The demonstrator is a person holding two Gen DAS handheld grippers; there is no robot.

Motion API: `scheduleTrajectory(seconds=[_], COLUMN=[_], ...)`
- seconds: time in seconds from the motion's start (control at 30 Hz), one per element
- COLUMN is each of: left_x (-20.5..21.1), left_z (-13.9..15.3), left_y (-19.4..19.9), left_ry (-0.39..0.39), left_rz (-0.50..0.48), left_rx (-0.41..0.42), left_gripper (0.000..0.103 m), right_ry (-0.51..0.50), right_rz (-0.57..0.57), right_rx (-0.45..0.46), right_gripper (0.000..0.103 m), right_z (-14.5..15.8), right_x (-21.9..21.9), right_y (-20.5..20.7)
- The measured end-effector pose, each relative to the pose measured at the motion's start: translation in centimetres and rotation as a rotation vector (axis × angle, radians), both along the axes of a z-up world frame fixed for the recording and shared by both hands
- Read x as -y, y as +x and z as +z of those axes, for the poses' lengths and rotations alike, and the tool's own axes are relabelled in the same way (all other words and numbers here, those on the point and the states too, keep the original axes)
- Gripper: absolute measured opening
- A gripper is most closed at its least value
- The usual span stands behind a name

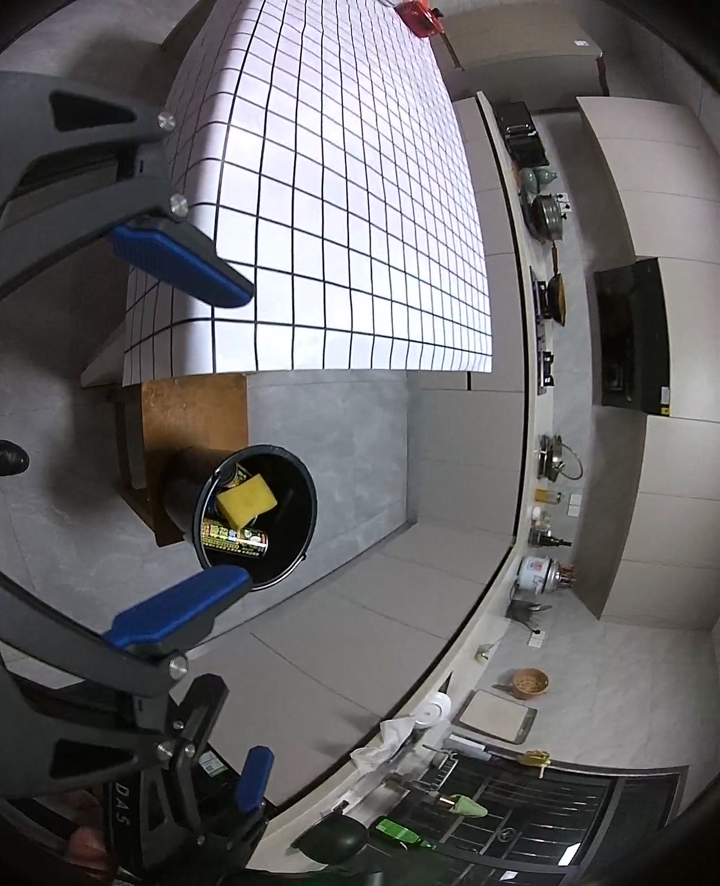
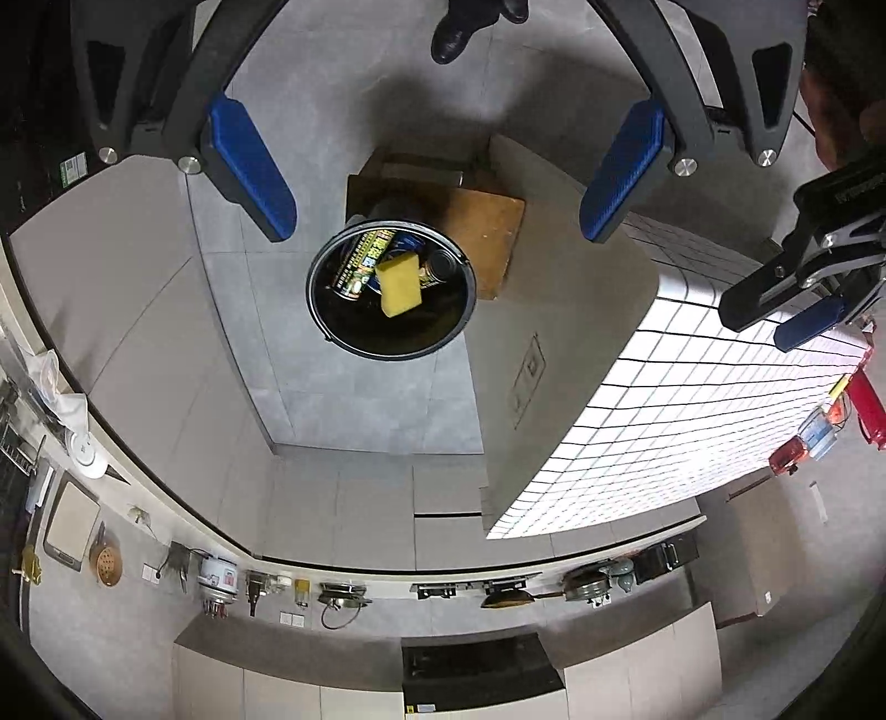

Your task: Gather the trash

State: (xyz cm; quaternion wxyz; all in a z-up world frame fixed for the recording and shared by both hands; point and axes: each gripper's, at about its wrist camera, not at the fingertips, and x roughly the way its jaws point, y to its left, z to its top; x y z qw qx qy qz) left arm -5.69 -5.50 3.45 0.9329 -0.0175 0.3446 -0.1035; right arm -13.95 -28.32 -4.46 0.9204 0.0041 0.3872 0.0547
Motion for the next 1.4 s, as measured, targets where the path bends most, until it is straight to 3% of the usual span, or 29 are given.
scheduleTrajectory(seconds=[1.4], left_x=[0.1], left_z=[0.1], left_y=[0.5], left_ry=[0.024], left_rz=[0.025], left_rx=[0.004], left_gripper=[0.095], right_ry=[0.014], right_rz=[0.053], right_rx=[0.020], right_gripper=[0.103], right_z=[0.8], right_x=[-0.3], right_y=[1.8])
